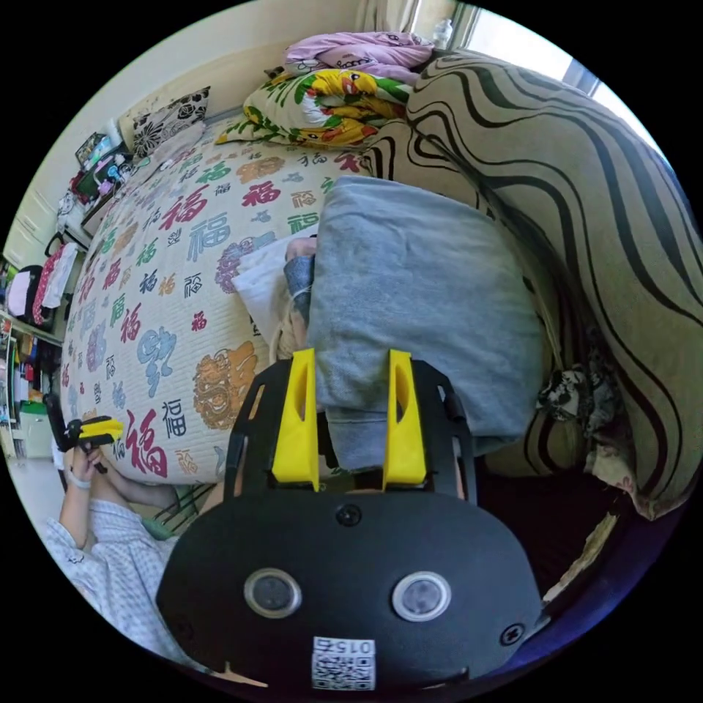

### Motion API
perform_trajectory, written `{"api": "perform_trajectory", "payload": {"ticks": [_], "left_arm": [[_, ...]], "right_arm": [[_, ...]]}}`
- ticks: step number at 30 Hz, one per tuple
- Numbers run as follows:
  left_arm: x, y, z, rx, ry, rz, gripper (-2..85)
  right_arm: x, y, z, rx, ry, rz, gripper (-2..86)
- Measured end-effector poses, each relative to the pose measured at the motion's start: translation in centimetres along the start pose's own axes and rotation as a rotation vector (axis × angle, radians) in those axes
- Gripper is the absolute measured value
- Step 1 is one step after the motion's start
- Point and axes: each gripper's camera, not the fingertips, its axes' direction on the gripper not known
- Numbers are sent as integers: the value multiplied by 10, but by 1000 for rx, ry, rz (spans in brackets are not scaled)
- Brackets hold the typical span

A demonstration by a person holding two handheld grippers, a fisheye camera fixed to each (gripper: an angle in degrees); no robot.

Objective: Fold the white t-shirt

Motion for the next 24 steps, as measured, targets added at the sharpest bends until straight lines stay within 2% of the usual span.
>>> {"api": "perform_trajectory", "payload": {"ticks": [3,5,6,10,13,16,18,20,22,24], "left_arm": [[14,-44,51,-29,44,52,53],[22,-80,88,-14,62,63,56],[23,-90,98,-5,67,60,57],[34,-173,179,-10,218,-15,71],[40,-216,232,-2,301,-118,72],[48,-232,261,-8,357,-145,71],[54,-232,266,-22,355,-105,71],[56,-225,260,-23,325,-61,74],[55,-216,250,1,343,-56,82],[55,-204,237,58,389,-69,102]], "right_arm": [[5,0,-15,76,30,6,131],[-3,11,-33,214,-53,-76,107],[-5,12,-34,224,-67,-99,103],[-8,6,1,68,-101,-201,108],[-2,-3,43,-102,-10,-243,102],[7,-6,56,-70,126,-310,49],[15,-9,51,-96,9,-339,33],[30,-4,26,-14,-329,-344,19],[40,-1,2,68,-518,-343,12],[44,2,-23,125,-576,-369,7]]}}
